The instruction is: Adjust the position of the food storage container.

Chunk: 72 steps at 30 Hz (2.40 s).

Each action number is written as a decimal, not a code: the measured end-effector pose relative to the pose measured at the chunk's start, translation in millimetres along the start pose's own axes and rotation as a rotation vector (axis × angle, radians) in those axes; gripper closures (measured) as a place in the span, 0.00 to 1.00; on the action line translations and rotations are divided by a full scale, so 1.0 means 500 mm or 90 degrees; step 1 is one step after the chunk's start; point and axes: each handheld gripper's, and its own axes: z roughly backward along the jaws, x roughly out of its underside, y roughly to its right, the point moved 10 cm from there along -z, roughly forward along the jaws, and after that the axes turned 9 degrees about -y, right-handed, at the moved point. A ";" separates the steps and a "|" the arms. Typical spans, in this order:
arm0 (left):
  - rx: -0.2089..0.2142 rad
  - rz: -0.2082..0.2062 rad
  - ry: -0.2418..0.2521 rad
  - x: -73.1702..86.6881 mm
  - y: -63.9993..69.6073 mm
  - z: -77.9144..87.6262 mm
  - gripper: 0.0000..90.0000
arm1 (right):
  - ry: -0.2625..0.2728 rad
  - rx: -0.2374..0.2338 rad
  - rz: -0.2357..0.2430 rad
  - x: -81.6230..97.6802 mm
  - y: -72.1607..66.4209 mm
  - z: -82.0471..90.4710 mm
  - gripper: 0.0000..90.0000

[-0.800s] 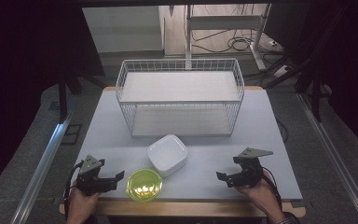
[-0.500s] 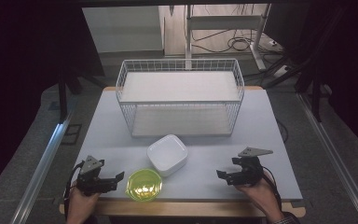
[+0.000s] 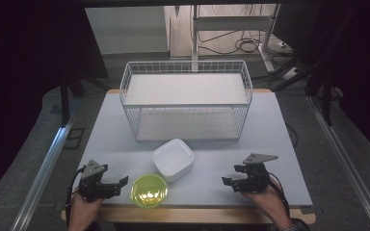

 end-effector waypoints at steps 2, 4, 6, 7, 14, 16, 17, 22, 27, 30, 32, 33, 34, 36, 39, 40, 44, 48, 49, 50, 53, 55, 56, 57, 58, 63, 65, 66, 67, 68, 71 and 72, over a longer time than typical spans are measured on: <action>-0.003 -0.002 0.004 -0.005 0.003 0.005 0.05 | 0.000 0.002 0.001 0.000 0.000 0.000 0.29; 0.004 0.000 0.008 -0.011 0.011 0.012 0.06 | 0.009 0.009 0.010 -0.004 -0.001 0.004 0.31; -0.001 -0.012 0.014 -0.018 0.020 0.021 0.10 | 0.024 0.011 0.017 -0.010 -0.004 0.010 0.32; -0.005 -0.020 0.017 -0.021 0.025 0.025 0.12 | 0.028 0.012 0.021 -0.012 -0.004 0.012 0.33; 0.025 -0.094 0.044 -0.047 0.088 0.067 0.38 | 0.019 0.008 0.035 -0.008 -0.008 0.002 0.32; 0.046 -0.105 0.051 -0.053 0.109 0.076 0.45 | 0.021 0.010 0.041 -0.009 -0.012 0.001 0.32; 0.056 -0.111 0.053 -0.056 0.121 0.080 0.49 | 0.023 0.013 0.047 -0.010 -0.013 0.002 0.32; 0.092 -0.134 0.054 -0.061 0.164 0.087 0.58 | 0.035 0.019 0.059 -0.015 -0.019 0.003 0.31; 0.143 -0.161 0.047 -0.062 0.223 0.088 0.79 | 0.037 0.024 0.063 -0.016 -0.019 0.003 0.31; 0.173 -0.188 0.031 -0.054 0.267 0.078 0.97 | 0.036 0.025 0.063 -0.015 -0.018 0.003 0.31; 0.180 -0.202 0.022 -0.049 0.284 0.072 1.00 | 0.035 0.024 0.065 -0.015 -0.018 0.002 0.30; 0.180 -0.202 0.022 -0.049 0.284 0.072 1.00 | 0.035 0.024 0.065 -0.015 -0.018 0.002 0.30; 0.184 -0.206 0.016 -0.045 0.291 0.068 1.00 | 0.034 0.024 0.067 -0.015 -0.019 0.002 0.30; 0.195 -0.208 0.005 -0.037 0.302 0.062 1.00 | 0.033 0.024 0.071 -0.014 -0.019 0.002 0.30; 0.196 -0.214 -0.008 -0.027 0.312 0.054 1.00 | 0.033 0.021 0.072 -0.014 -0.020 0.003 0.29; 0.199 -0.213 -0.009 -0.024 0.315 0.052 1.00 | 0.034 0.020 0.073 -0.014 -0.021 0.003 0.29; 0.205 -0.216 -0.022 -0.012 0.328 0.044 1.00 | 0.032 0.019 0.073 -0.013 -0.021 0.001 0.29; 0.208 -0.216 -0.038 0.001 0.336 0.036 1.00 | 0.030 0.019 0.075 -0.012 -0.021 0.000 0.29; 0.211 -0.214 -0.044 0.006 0.339 0.033 1.00 | 0.028 0.019 0.076 -0.011 -0.021 -0.001 0.28; 0.211 -0.214 -0.044 0.006 0.339 0.033 1.00 | 0.027 0.019 0.077 -0.011 -0.021 -0.002 0.28; 0.210 -0.210 -0.054 0.014 0.341 0.026 1.00 | 0.024 0.018 0.076 -0.010 -0.021 -0.003 0.28; 0.205 -0.206 -0.060 0.017 0.338 0.021 1.00 | 0.024 0.019 0.076 -0.009 -0.021 -0.003 0.28; 0.207 -0.205 -0.062 0.018 0.336 0.020 1.00 | 0.023 0.019 0.076 -0.009 -0.020 -0.003 0.28; 0.210 -0.200 -0.061 0.017 0.335 0.019 1.00 | 0.024 0.019 0.075 -0.009 -0.020 -0.003 0.27; 0.209 -0.197 -0.061 0.017 0.334 0.019 1.00 | 0.024 0.019 0.075 -0.009 -0.020 -0.003 0.27; 0.195 -0.187 -0.061 0.014 0.318 0.015 1.00 | 0.018 0.022 0.075 -0.007 -0.018 -0.004 0.27; 0.190 -0.182 -0.061 0.013 0.309 0.014 1.00 | 0.017 0.022 0.076 -0.007 -0.018 -0.004 0.27; 0.187 -0.175 -0.058 0.011 0.298 0.013 1.00 | 0.014 0.022 0.075 -0.006 -0.018 -0.005 0.27; 0.187 -0.171 -0.057 0.009 0.292 0.013 1.00 | 0.014 0.022 0.074 -0.006 -0.018 -0.006 0.27; 0.185 -0.168 -0.056 0.008 0.287 0.013 1.00 | 0.013 0.023 0.075 -0.005 -0.017 -0.006 0.27; 0.178 -0.158 -0.055 0.005 0.271 0.012 1.00 | 0.011 0.023 0.075 -0.005 -0.017 -0.007 0.27; 0.178 -0.158 -0.055 0.005 0.271 0.012 1.00 | 0.011 0.023 0.075 -0.005 -0.017 -0.007 0.27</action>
